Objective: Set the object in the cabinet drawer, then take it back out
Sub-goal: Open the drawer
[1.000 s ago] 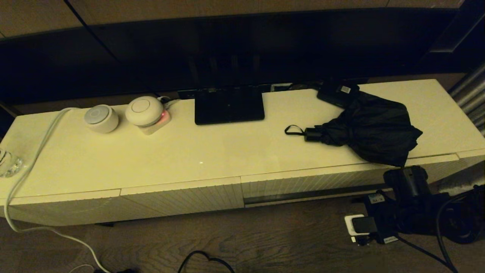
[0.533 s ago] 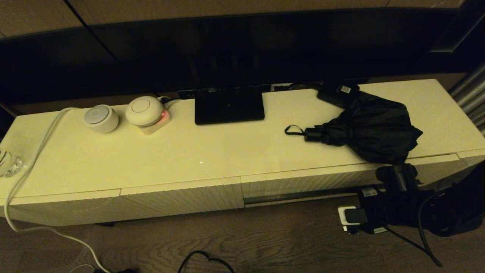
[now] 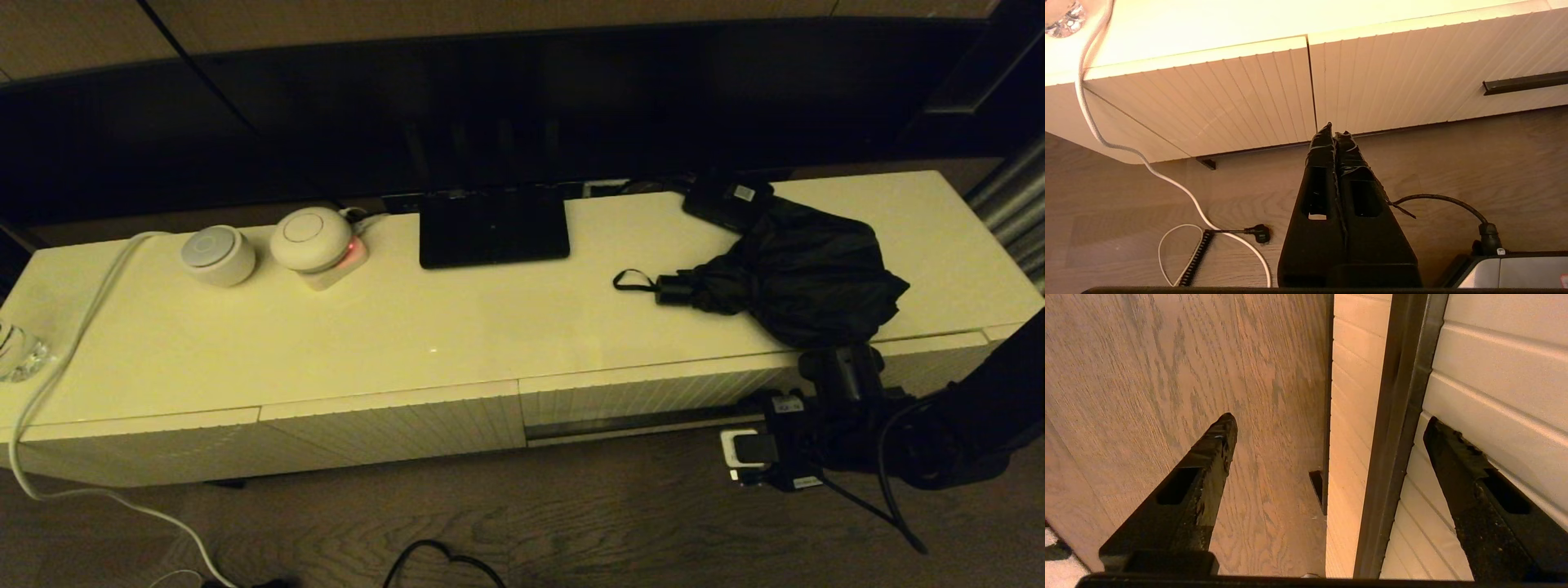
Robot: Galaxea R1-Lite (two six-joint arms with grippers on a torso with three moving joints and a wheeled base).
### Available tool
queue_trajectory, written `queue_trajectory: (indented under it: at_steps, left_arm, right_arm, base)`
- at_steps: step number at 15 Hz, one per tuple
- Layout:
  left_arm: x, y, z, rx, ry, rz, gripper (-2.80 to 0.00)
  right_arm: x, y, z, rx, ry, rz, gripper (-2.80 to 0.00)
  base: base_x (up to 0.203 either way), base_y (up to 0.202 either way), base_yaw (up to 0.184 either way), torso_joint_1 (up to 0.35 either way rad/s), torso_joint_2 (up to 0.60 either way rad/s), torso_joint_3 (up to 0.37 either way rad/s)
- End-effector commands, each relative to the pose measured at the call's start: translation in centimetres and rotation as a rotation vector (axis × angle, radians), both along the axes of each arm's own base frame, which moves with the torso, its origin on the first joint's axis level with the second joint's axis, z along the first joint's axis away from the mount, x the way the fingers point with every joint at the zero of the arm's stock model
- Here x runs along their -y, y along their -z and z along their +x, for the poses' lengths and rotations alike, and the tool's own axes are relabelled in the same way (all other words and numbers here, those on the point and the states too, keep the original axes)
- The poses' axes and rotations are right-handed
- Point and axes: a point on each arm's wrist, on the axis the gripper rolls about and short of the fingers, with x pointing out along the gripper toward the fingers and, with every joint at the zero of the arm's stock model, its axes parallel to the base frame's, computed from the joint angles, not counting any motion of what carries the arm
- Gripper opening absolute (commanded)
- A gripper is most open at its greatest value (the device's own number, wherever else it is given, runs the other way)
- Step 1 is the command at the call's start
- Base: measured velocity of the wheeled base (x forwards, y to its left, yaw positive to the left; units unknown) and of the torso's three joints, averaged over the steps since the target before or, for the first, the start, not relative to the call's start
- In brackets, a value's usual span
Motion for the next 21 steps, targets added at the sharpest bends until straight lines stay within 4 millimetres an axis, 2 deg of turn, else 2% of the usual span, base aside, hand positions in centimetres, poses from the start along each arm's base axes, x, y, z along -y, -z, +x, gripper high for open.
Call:
queue_trajectory:
  at_steps: [1, 11, 17, 21]
  left_arm:
    - [0.0, 0.1, 0.0, -0.003, 0.000, -0.001, -2.80]
    - [0.0, 0.1, 0.0, -0.003, 0.000, -0.001, -2.80]
    - [0.0, 0.1, 0.0, -0.003, 0.000, 0.000, -2.80]
    - [0.0, 0.1, 0.0, -0.003, 0.000, -0.001, -2.80]
  right_arm:
    - [0.0, 0.2, 0.6, 0.012, -0.005, -0.006, 0.00]
    - [0.0, 1.8, -0.3, -0.053, -0.006, -0.012, 0.00]
    - [0.2, 1.9, -2.7, -0.100, -0.017, -0.008, 0.00]
    - [0.4, 3.4, -4.9, -0.154, -0.020, -0.010, 0.00]
  base:
    - [0.000, 0.000, 0.000, 0.000, 0.00, 0.000]
    - [0.000, 0.000, 0.000, 0.000, 0.00, 0.000]
    - [0.000, 0.000, 0.000, 0.000, 0.00, 0.000]
    - [0.000, 0.000, 0.000, 0.000, 0.00, 0.000]
